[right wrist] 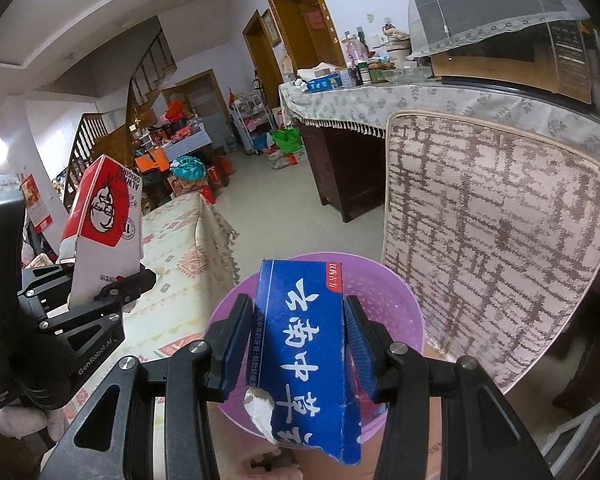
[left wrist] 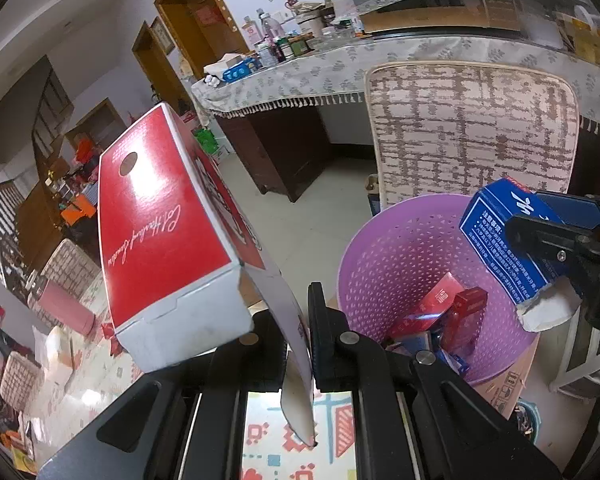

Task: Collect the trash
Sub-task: 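Open both tools over the basket to drop the KFC box and blue box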

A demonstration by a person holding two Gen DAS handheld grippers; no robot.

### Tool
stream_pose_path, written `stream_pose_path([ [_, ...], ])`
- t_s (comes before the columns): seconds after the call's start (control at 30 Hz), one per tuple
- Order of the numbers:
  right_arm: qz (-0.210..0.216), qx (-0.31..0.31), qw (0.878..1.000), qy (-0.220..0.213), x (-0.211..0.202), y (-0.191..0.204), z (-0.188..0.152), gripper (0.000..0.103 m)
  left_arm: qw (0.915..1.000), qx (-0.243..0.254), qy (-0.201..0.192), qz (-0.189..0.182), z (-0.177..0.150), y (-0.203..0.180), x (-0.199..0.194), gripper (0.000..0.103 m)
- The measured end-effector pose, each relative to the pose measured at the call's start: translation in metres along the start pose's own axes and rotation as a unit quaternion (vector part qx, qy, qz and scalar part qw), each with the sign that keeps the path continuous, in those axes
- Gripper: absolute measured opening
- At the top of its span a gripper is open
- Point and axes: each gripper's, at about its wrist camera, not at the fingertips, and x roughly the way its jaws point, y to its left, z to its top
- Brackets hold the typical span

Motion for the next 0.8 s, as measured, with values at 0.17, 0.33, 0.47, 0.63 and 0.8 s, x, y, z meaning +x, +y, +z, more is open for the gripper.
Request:
stream_pose_path([
  [0.17, -0.006, 0.008, 1.000, 0.001, 0.000, -0.009, -0.001, 0.051, 1.0000, 0.004, -0.001, -0.004, 0.005, -0.005, 0.004, 0.009],
  [0.33, -0.008, 0.015, 1.000, 0.003, 0.002, -0.014, -0.002, 0.051, 0.9999, 0.006, 0.003, -0.009, 0.011, -0.009, 0.011, 0.009],
  [0.47, -0.009, 0.018, 1.000, 0.004, 0.004, -0.016, -0.003, 0.051, 0.9998, 0.007, 0.008, -0.015, 0.014, -0.012, 0.018, 0.009],
  [0.63, -0.008, 0.028, 1.000, 0.005, 0.005, -0.022, -0.005, 0.051, 0.9996, 0.000, 0.013, -0.026, 0.015, -0.012, 0.023, 0.009],
  [0.8, -0.007, 0.037, 0.999, 0.008, 0.006, -0.028, -0.007, 0.051, 0.9995, 0.001, 0.017, -0.028, 0.016, -0.015, 0.027, 0.009],
])
